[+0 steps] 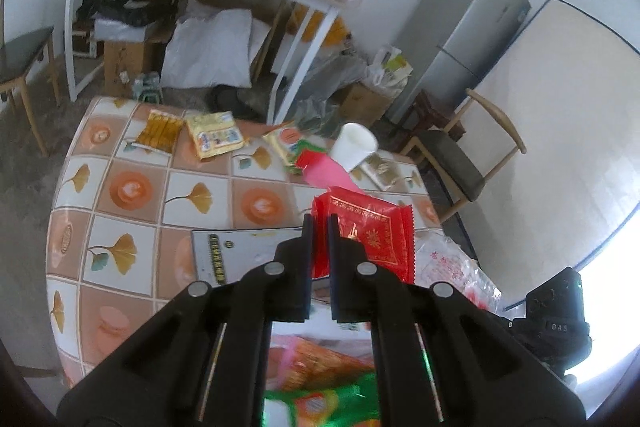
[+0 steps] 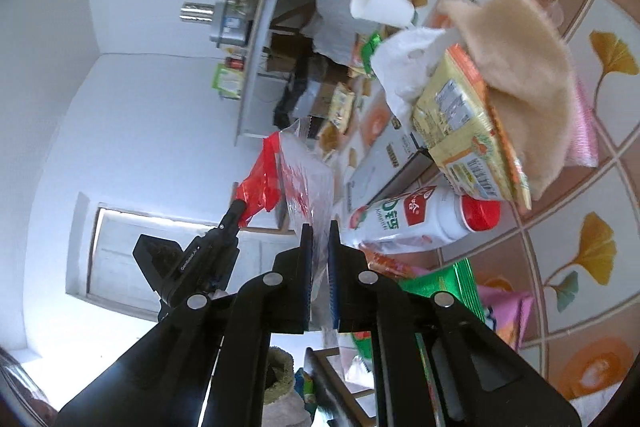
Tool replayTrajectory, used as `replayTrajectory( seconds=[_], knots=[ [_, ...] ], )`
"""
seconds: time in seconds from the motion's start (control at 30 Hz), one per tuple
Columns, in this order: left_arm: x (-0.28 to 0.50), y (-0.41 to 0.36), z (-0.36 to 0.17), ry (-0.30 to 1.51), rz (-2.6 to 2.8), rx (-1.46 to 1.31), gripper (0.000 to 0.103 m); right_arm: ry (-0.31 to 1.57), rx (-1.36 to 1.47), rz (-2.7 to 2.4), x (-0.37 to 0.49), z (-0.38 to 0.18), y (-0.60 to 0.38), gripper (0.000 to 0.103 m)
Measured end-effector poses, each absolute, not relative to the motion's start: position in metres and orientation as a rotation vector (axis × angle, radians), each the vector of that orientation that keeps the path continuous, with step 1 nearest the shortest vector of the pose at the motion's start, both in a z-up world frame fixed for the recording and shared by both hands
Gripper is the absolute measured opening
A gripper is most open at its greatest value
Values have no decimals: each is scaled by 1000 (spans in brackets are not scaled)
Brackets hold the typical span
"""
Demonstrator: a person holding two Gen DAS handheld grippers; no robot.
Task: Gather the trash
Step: 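Carry the red packet and clear bag in both tools over the blue wastebasket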
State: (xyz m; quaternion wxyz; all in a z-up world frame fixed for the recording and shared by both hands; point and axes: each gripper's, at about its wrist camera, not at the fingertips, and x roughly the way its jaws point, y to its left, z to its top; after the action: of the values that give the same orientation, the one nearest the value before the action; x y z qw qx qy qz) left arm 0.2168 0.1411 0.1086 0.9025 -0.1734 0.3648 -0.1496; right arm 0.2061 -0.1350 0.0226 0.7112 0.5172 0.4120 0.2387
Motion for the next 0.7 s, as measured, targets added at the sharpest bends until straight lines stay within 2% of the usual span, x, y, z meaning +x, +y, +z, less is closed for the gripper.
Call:
replayTrajectory(
  seconds=[0.23,0.43,0.7],
  knots=[
    [191,75,145,722,-398,-281,5,786,1166,509,154,42,-196,7],
    [185,0,154,748,-492,-214,5,679,1203,401,104,40,-262,7],
    [194,-158,141,867,-687,-57,5,529,1272,105,15,15,-369,7]
  ],
)
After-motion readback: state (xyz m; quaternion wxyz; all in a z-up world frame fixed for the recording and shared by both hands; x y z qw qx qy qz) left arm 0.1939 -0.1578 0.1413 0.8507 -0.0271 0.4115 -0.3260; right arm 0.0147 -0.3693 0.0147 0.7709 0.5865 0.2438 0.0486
